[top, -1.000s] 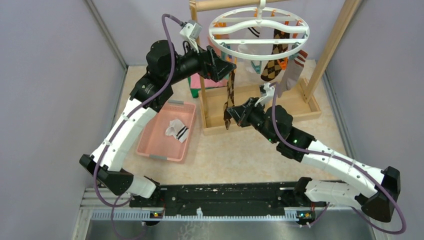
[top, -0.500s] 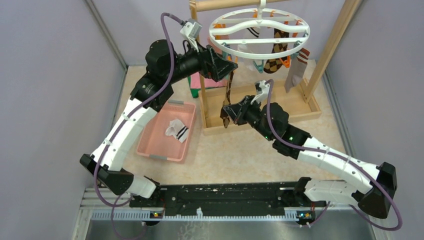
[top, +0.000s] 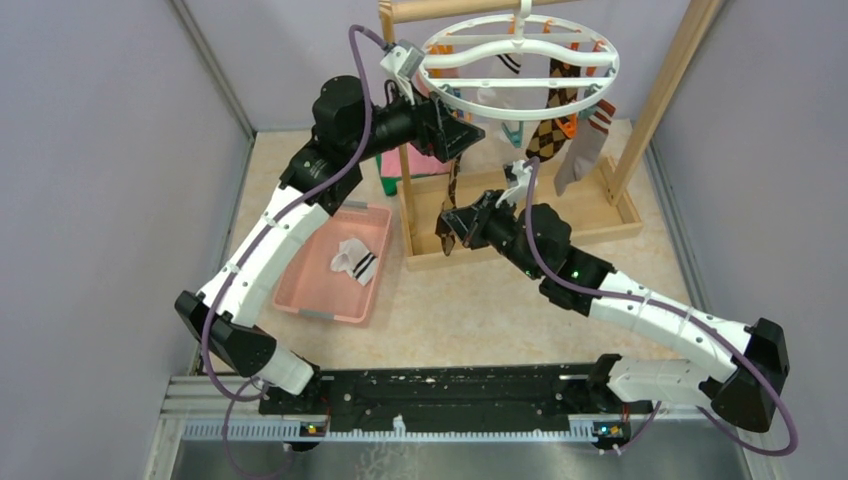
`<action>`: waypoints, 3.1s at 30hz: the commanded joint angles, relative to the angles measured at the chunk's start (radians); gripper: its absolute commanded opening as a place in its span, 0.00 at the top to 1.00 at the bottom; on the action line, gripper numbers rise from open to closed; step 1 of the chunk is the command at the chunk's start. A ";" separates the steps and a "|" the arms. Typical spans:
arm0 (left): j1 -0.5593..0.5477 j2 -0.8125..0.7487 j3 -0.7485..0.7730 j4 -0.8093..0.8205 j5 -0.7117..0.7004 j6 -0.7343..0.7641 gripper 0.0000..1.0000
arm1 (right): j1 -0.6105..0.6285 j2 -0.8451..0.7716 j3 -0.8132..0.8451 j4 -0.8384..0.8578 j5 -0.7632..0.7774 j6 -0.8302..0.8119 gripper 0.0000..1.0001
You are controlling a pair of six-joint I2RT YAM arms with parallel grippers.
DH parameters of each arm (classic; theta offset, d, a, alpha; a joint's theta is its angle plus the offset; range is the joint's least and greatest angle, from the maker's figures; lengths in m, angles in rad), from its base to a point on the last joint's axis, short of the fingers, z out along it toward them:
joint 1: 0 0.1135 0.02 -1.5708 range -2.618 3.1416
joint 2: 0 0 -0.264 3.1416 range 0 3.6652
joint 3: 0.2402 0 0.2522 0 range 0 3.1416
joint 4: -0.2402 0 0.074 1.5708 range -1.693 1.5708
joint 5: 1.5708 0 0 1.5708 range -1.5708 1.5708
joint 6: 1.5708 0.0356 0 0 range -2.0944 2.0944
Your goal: Remove the socks clipped to the hanger
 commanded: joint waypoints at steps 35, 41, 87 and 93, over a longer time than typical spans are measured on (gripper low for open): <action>-0.020 0.010 0.064 0.096 -0.080 0.077 1.00 | 0.007 0.047 0.045 0.078 -0.014 -0.001 1.00; -0.019 -0.024 0.025 0.077 -0.057 0.093 0.88 | 0.009 0.102 0.058 0.103 -0.057 0.013 1.00; -0.017 -0.171 -0.063 -0.098 -0.022 0.259 0.01 | -0.014 0.235 -0.231 0.563 0.179 -0.342 0.03; -0.017 -0.301 -0.179 -0.213 -0.043 0.348 0.01 | -0.114 0.216 -0.220 0.564 0.212 -0.343 0.05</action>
